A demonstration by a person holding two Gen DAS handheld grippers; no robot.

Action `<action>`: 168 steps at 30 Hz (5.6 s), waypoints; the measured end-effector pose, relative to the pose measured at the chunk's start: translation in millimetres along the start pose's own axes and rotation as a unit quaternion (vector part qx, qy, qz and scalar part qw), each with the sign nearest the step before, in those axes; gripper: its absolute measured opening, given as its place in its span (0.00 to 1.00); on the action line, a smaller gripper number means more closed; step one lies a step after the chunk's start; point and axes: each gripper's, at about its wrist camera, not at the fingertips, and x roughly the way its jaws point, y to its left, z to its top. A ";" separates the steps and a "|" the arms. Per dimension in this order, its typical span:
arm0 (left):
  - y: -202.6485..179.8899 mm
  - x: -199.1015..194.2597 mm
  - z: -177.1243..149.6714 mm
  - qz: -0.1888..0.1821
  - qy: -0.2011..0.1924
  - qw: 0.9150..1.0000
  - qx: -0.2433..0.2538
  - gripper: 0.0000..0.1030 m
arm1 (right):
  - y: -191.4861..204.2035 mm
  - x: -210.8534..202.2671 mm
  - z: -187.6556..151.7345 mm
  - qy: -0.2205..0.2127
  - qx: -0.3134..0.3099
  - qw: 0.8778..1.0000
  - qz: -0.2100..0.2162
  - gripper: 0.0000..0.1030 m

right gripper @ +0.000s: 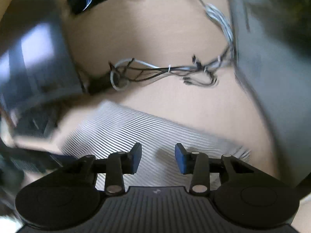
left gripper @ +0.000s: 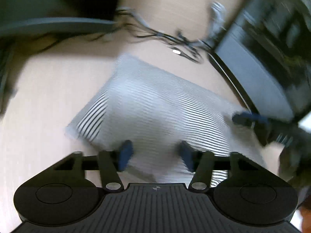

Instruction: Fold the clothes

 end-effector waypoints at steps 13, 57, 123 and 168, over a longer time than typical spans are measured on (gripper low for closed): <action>-12.4 18.5 -18.8 -0.026 0.062 0.997 -0.048 0.45 | 10.6 2.1 -46.4 -0.048 0.116 0.992 -0.024 0.43; -43.6 3.1 4.5 0.081 -0.081 0.993 -0.024 0.79 | 30.2 12.7 27.9 0.001 -0.106 0.991 0.081 0.73; 12.5 -60.3 -0.1 -0.003 -0.120 0.990 0.069 0.62 | 94.0 -49.5 -31.6 0.088 -0.361 0.922 0.109 0.28; -22.7 -2.3 17.4 -0.026 -0.042 0.992 0.112 0.61 | 46.9 -29.7 81.8 -0.088 -0.150 0.980 0.102 0.31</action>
